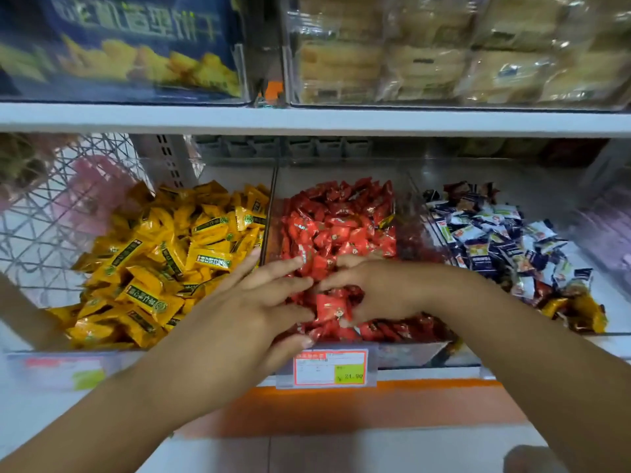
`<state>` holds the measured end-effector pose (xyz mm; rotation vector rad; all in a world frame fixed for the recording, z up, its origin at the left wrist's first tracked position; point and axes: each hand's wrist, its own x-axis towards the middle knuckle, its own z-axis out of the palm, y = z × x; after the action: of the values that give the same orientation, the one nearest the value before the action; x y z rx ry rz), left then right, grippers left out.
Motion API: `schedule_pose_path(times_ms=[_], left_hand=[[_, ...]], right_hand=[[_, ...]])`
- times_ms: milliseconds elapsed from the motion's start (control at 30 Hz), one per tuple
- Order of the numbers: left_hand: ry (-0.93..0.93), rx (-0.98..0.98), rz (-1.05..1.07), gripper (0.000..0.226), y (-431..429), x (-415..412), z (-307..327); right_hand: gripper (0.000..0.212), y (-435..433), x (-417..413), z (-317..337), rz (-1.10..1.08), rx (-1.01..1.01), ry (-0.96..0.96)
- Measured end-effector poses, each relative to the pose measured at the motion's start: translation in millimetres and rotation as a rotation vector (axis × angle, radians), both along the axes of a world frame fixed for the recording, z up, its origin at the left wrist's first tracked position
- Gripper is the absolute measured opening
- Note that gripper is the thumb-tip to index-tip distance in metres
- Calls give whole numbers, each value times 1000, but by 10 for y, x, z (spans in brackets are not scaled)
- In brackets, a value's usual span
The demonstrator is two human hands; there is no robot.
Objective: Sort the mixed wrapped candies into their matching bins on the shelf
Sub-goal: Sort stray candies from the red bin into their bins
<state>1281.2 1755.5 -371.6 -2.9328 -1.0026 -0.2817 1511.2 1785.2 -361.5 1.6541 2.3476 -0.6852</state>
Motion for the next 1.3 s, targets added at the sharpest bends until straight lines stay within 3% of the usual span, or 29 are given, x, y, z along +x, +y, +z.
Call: schedule_pose_path(times_ms=[100,167,300,367,433,500,633,767,867,1067,1300], left_hand=[[-37,12,-15,38,9,-66,-31],[-65,30,6,36,15,-135,-72],[-119,0,91,46,15,-294,-98],[-134,-8,127,55,8,-337,-105],[-135,-5,147,64,0,-339,-119],[-144,-20,156,69,-5,-322,-118],[-138,-18,159,66,-11,-319,-105],[-147,-26,149,59,-15,-326,-107],[-158,-20,141,58,-4,-332,-126],[-170,-22,130,59,2,-344,-141],[-165,-58,137,61,-4,-351,-130]], right_hand=[[53,246,11,-171,-60,253,2],[52,285,75,-91,-128,288,-7],[43,84,193,432,-62,233,-12],[33,-97,36,528,41,104,60],[31,-172,-230,325,165,20,128],[32,-129,-443,19,224,74,95],[48,96,-335,-138,82,234,-84],[37,214,-126,82,-46,273,25],[43,149,6,350,-71,210,28],[15,-148,-226,472,62,180,103],[22,-49,-647,-124,192,30,75]])
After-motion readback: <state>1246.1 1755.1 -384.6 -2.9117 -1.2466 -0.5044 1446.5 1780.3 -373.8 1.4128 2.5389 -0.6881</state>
